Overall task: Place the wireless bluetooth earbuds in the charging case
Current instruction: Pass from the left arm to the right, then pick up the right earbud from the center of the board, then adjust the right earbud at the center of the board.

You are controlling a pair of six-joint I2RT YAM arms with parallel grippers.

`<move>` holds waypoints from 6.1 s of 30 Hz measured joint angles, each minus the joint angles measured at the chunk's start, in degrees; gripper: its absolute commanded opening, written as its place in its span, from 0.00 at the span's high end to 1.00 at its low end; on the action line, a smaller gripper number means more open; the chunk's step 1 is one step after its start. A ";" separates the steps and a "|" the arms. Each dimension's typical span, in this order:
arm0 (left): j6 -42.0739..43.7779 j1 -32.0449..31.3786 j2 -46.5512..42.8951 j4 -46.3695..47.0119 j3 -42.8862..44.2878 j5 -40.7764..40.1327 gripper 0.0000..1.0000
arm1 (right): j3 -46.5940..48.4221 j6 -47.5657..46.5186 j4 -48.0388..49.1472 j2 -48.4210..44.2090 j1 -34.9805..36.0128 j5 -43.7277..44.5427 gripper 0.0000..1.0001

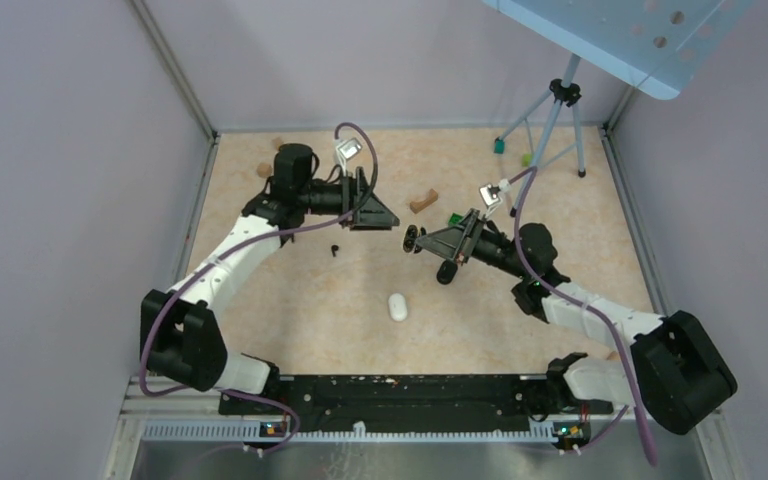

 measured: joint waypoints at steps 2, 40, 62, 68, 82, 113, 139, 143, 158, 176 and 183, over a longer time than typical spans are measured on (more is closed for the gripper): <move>2.80 2.80 -0.02 -3.23 1.97 0.20 0.30 | -0.04 -0.81 -3.32 -1.36 -0.74 -0.07 1.00; 17.86 7.85 9.53 -15.54 -10.01 -56.46 0.66 | 4.31 -13.97 -37.51 -10.54 -4.35 0.00 1.00; 19.02 7.28 17.73 -12.39 -5.35 -56.68 0.84 | 4.31 -13.94 -37.48 -10.54 -4.37 -0.04 1.00; 19.21 6.97 17.94 -12.37 -4.87 -56.68 0.97 | 4.31 -13.97 -37.48 -10.54 -4.37 -0.04 1.00; 22.14 6.71 11.91 -12.00 -4.28 -51.54 1.00 | 7.48 -16.59 -39.19 -6.86 -10.93 -12.02 1.00; 22.01 4.02 -15.72 25.09 -17.18 -18.08 1.00 | 7.15 9.68 3.23 11.85 -11.21 -31.12 1.00; 23.10 -11.54 -22.62 18.73 -15.91 -28.55 1.00 | 7.93 -5.90 -25.46 4.24 -8.13 -14.88 1.00; 21.27 -13.92 -22.80 21.81 -19.28 -31.10 1.00 | 6.60 -2.75 -21.44 4.20 -7.76 -13.27 1.00; 16.11 -21.81 -25.49 22.10 -22.27 -51.34 1.00 | -3.48 7.50 -11.28 -4.15 -0.59 1.92 1.00; 37.94 -21.70 -24.37 8.00 -10.47 -24.37 1.00 | -1.70 5.33 -15.69 -6.45 -0.66 -4.28 1.00; 39.87 -21.40 -19.30 5.55 -9.46 -20.68 1.00 | 3.63 -8.66 -38.66 -13.05 -7.06 -11.76 1.00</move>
